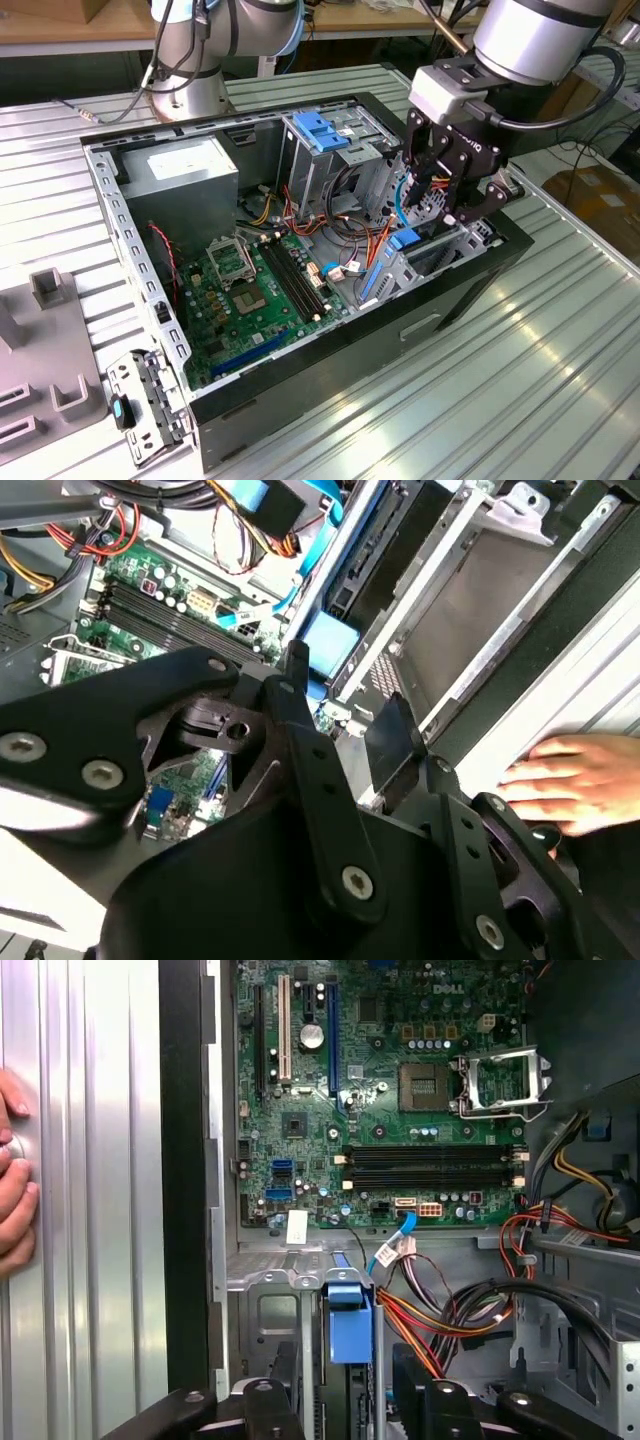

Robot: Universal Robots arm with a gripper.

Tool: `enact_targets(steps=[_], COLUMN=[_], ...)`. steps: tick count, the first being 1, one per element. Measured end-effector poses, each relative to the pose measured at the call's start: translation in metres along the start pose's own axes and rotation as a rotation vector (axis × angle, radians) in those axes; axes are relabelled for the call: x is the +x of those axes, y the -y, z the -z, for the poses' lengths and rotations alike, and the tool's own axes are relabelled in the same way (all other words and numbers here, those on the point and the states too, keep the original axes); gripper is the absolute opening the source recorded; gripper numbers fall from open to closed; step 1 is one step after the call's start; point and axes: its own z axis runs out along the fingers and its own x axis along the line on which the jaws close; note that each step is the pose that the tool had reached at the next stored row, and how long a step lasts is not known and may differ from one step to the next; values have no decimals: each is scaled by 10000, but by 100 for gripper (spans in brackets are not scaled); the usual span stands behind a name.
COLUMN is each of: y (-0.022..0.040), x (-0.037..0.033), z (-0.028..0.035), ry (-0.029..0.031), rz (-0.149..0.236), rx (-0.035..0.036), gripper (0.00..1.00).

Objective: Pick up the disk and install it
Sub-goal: 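Insert the disk into the insertion slot, then insert the first disk wire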

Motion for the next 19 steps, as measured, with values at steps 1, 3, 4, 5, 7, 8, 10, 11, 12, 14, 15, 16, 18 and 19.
enact_targets(steps=[1,3,4,5,7,8,10,11,12,14,15,16,18,19], y=[0,1,5,8,81,112,160,161,161,161,161,161,161,161], x=[0,0,0,0,-2,-2,-3,-3,-3,-3,-3,-3,-3,-3], z=[-1,-10,-26,-40,-94,-107,-128,-128,-128,-130,-130,-131,-132,-133], ry=[1,1,1,0,-1,-1,-1,-5,-5,-3,-2,-3,-3,-2], rz=[0,-2,1,0,0,-1,1,0,0,0,-1,0,0,0], rx=[0,0,0,0,0,0,1,0,0,0,0,0,0,0], gripper=[50,50,49,42,30,24,12,12,12,11,11,11,11,11])
